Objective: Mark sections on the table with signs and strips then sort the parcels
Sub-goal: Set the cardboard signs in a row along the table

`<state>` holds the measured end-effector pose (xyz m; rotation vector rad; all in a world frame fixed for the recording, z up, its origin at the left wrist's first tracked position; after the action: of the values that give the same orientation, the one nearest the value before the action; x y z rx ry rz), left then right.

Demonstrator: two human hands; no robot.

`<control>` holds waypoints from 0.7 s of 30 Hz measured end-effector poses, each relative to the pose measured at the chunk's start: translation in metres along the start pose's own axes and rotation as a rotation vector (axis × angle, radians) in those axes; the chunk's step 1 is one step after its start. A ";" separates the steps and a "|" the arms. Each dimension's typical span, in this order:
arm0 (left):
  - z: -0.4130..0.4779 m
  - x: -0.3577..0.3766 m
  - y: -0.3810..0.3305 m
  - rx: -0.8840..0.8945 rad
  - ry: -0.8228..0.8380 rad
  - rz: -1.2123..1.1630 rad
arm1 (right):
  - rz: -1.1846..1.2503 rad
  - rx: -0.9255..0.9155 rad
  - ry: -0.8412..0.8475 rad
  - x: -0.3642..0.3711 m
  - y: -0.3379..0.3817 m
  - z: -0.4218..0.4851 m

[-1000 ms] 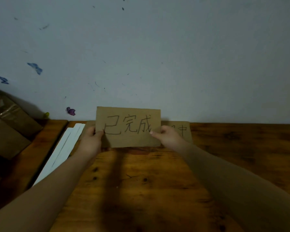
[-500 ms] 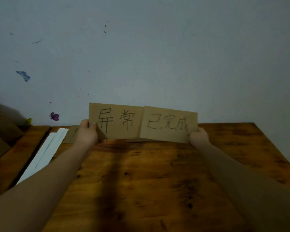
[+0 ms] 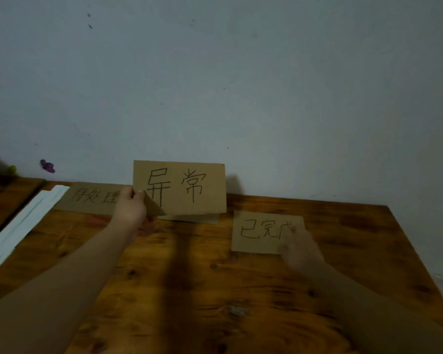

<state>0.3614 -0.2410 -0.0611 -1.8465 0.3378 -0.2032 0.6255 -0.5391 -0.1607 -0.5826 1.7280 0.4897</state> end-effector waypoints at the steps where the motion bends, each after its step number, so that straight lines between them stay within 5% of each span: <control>1: -0.002 0.006 0.004 -0.010 -0.009 -0.009 | -0.104 -0.157 0.082 0.016 0.015 -0.004; 5: -0.003 0.016 0.011 -0.016 -0.041 -0.005 | -0.227 -0.217 0.339 0.061 0.014 0.000; 18: -0.003 0.035 0.029 -0.044 -0.068 -0.034 | -0.217 -0.109 0.353 0.050 -0.004 0.063; 21: -0.008 0.043 0.027 -0.049 -0.059 -0.050 | -0.068 -0.104 0.248 0.026 0.012 0.063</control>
<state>0.3959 -0.2695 -0.0862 -1.9061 0.2584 -0.1759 0.6612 -0.4952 -0.1997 -0.8016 1.9176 0.4770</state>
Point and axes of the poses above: each hand's wrist, its own z-axis towards the middle knuckle, its own x-axis out of the palm, y = z × x, the point moved 10 cm from there along z, towards the middle knuckle, and after that the axes turned 12 degrees about -z, right-handed, at the moved point
